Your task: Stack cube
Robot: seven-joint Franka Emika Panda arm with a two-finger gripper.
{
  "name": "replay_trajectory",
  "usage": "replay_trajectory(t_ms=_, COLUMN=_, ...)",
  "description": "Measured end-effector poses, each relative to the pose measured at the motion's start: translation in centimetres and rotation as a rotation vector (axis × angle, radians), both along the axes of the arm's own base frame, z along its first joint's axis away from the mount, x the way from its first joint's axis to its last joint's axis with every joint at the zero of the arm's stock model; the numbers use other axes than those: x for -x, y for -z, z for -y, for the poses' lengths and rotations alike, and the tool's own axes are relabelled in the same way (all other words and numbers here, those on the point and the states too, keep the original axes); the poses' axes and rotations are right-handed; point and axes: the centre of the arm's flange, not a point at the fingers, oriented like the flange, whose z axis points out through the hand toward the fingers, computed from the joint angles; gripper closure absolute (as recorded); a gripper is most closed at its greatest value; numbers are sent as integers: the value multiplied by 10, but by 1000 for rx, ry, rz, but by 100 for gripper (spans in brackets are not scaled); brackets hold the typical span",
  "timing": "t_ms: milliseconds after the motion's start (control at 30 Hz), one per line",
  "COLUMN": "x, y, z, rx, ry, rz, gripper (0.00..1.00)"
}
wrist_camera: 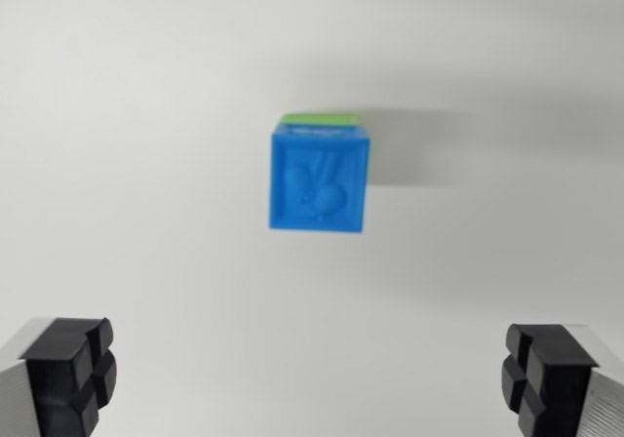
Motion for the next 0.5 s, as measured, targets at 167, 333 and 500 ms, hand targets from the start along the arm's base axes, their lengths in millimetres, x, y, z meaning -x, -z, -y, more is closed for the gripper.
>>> replay_trajectory(t_ms=167, x=0, y=-20, z=0, rx=0, ry=0, rz=0, gripper=0)
replay_trajectory(t_ms=333, x=0, y=-39, z=0, rx=-1, ry=0, rz=0, gripper=0)
replay_trajectory(t_ms=500, x=-1, y=-54, z=0, rx=-1, ry=0, rz=0, gripper=0)
